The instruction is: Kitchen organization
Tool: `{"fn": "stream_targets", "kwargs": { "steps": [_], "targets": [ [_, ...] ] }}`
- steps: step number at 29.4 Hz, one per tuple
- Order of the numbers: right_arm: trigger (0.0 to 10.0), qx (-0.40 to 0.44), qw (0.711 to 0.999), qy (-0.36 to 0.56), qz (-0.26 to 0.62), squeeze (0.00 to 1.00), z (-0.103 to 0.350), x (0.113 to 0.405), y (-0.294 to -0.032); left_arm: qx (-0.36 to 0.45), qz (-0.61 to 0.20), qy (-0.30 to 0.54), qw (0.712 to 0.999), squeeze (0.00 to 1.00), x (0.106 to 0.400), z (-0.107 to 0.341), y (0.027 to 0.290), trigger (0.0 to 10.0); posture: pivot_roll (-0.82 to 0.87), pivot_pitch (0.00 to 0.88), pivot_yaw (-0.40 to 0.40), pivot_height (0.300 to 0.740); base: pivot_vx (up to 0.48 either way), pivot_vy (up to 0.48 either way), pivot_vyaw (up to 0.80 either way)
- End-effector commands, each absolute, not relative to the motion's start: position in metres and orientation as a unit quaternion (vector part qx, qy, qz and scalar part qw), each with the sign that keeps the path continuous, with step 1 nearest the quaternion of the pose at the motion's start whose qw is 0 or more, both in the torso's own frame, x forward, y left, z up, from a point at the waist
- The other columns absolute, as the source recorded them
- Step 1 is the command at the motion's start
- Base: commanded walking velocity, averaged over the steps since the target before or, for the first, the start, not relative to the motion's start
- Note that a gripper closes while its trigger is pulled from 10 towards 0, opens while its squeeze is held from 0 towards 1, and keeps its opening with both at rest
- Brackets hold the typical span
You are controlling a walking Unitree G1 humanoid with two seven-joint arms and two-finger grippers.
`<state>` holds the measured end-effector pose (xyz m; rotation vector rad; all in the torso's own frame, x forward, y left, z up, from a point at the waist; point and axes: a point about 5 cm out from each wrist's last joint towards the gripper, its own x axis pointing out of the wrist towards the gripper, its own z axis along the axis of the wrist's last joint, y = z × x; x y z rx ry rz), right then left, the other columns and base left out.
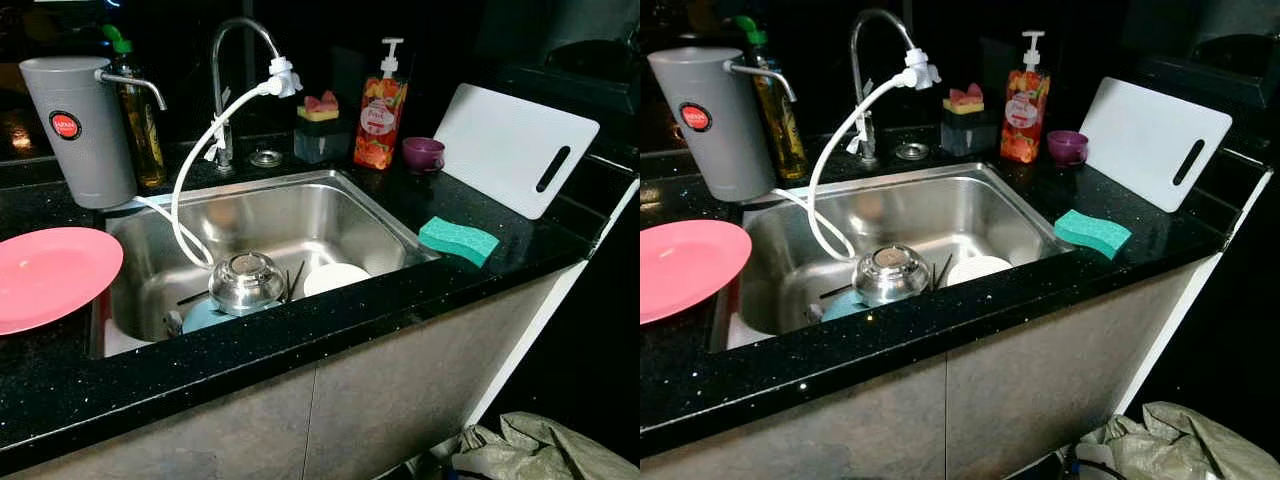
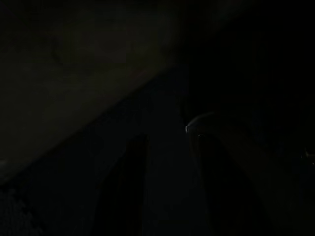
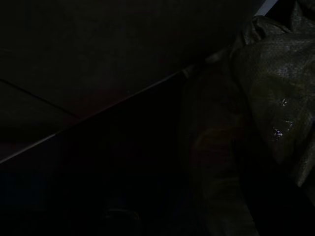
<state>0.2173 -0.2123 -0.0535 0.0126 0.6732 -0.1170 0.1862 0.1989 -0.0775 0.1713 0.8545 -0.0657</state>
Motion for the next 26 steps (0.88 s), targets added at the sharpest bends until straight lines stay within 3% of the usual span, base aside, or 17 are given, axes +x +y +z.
{"fn": "stream_targets", "kwargs": {
  "steps": [1, 15, 26],
  "targets": [
    [10.0, 0.005, 0.939, 0.338, -0.059, 0.0, -0.057, 0.211, -0.214, 0.08, -0.031, 0.434, 0.897, 0.0, 0.177, -0.083, 0.198, 10.0, -0.02, 0.085, -0.038, 0.74, 0.0, 0.0, 0.0],
    [10.0, 0.003, 0.939, 0.341, -0.054, 0.0, -0.058, 0.211, -0.213, 0.074, -0.039, 0.434, 0.897, 0.0, 0.182, -0.084, 0.177, 10.0, -0.02, 0.079, -0.039, 0.74, 0.0, 0.0, 0.0],
    [10.0, 0.005, 0.939, 0.341, -0.055, 0.0, -0.058, 0.21, -0.213, 0.076, -0.036, 0.434, 0.897, 0.0, 0.176, -0.085, 0.184, 10.0, -0.02, 0.079, -0.039, 0.74, 0.0, 0.0, 0.0]
  ]
}}
